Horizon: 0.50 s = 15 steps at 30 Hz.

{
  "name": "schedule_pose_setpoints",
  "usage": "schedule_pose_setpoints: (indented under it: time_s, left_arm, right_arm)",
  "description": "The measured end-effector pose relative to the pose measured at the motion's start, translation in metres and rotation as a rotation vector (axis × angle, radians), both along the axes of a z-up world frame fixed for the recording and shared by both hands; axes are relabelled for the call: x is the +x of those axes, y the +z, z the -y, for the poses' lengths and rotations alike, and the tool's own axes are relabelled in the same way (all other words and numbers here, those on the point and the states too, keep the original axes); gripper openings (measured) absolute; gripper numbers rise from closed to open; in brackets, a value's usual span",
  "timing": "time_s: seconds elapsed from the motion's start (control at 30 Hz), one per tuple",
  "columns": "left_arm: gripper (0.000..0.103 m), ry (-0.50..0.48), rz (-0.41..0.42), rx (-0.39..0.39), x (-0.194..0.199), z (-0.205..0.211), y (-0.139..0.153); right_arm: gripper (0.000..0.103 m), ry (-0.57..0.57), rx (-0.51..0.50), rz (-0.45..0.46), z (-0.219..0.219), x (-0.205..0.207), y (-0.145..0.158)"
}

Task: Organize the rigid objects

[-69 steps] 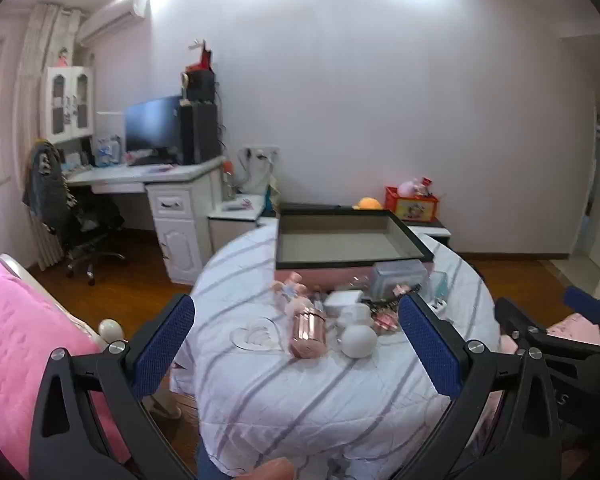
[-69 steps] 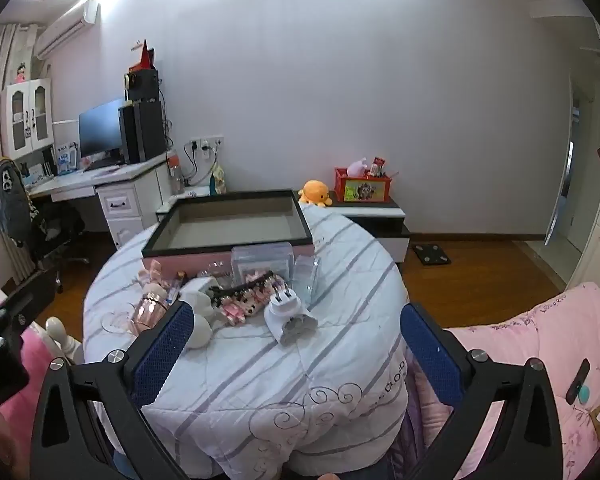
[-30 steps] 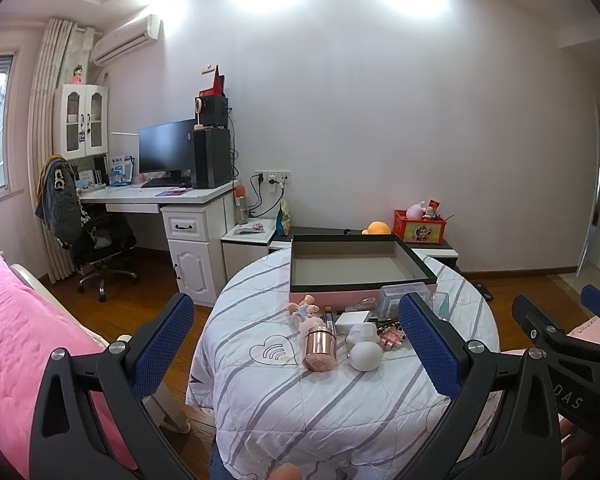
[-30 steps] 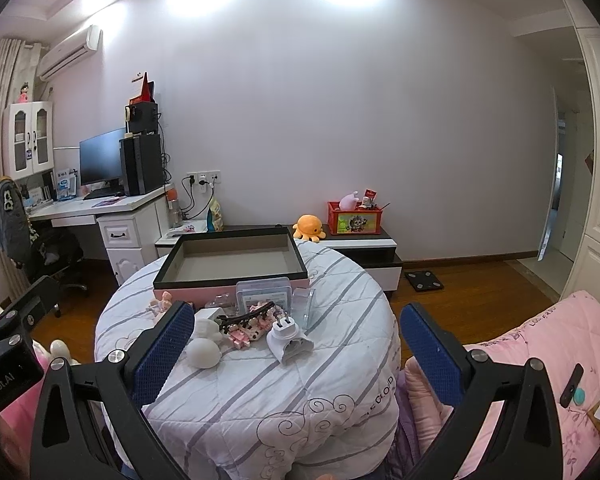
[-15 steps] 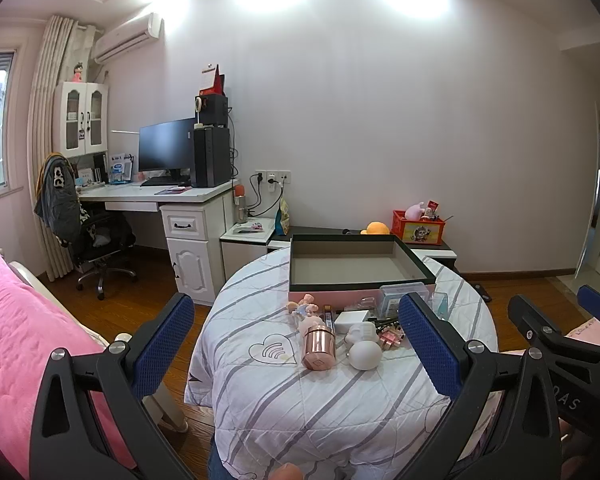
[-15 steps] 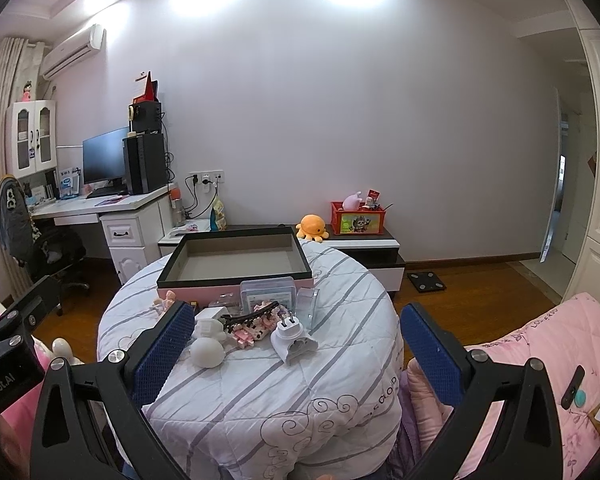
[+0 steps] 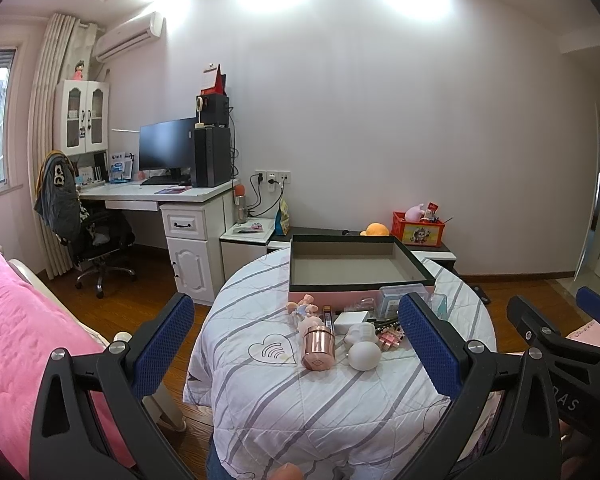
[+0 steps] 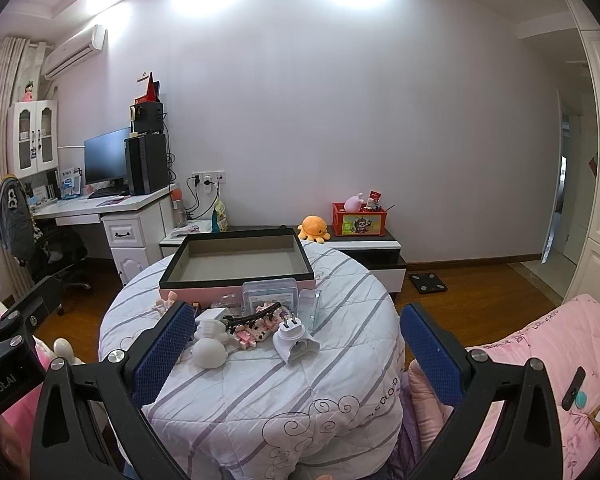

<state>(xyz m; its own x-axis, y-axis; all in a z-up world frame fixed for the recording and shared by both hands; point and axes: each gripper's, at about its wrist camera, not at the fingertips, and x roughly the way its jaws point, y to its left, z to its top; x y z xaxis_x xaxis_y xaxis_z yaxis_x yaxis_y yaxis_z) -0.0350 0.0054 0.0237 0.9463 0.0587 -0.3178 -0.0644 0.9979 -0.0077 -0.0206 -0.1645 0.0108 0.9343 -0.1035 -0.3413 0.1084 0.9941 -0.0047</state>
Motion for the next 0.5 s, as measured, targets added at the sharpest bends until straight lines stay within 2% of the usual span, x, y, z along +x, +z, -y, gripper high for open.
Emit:
schedule_pose_setpoints:
  time_s: [0.5]
  left_arm:
    - [0.103, -0.001, 0.000, -0.003, -0.0007, -0.0013, -0.0001]
  right_arm:
    - [0.103, 0.006, 0.004, -0.006, 0.0007, 0.0004, -0.0010]
